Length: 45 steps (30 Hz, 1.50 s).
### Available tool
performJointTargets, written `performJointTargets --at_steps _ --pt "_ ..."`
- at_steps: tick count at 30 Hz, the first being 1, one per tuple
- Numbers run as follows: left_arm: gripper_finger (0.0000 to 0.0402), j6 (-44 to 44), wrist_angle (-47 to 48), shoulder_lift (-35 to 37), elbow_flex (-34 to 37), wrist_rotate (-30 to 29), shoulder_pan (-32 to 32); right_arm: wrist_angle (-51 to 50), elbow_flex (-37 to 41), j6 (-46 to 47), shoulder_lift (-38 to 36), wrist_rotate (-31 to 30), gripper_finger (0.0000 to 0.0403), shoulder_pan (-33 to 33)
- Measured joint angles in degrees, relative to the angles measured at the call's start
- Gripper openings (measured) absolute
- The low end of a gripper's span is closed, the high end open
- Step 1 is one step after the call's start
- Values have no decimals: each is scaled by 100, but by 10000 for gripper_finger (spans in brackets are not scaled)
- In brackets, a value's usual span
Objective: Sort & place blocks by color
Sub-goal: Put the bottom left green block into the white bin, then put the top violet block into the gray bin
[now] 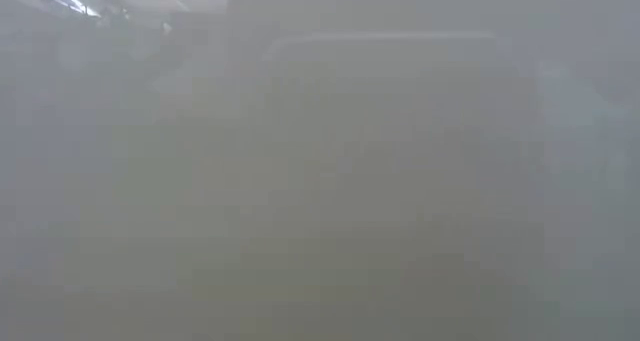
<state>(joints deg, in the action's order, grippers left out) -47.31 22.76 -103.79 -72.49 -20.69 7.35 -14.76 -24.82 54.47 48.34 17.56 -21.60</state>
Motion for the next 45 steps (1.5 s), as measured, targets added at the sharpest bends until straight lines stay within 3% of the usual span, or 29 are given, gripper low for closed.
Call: performJointTargets --at_steps 4,7,12,31,37,45 --pt "195 -67 -914 -2 260 -24 -62 60 0 -446 0 -761 373 13" --pt "195 -154 -953 -24 306 -26 -58 289 0 -416 2 -1163 388 13" --pt "195 -651 -967 -97 304 -39 -57 822 -2 -983 -2 -1154 390 22" --pt "195 -1884 -1186 -1144 262 27 -317 627 -4 -2825 -221 -1182 384 493" --pt "195 -1713 -1250 -1285 251 12 -315 625 -4 -3366 -430 -1187 384 864" --pt "195 -197 -1235 -1270 210 -534 -417 635 -4 -4118 -768 -1535 384 1234"
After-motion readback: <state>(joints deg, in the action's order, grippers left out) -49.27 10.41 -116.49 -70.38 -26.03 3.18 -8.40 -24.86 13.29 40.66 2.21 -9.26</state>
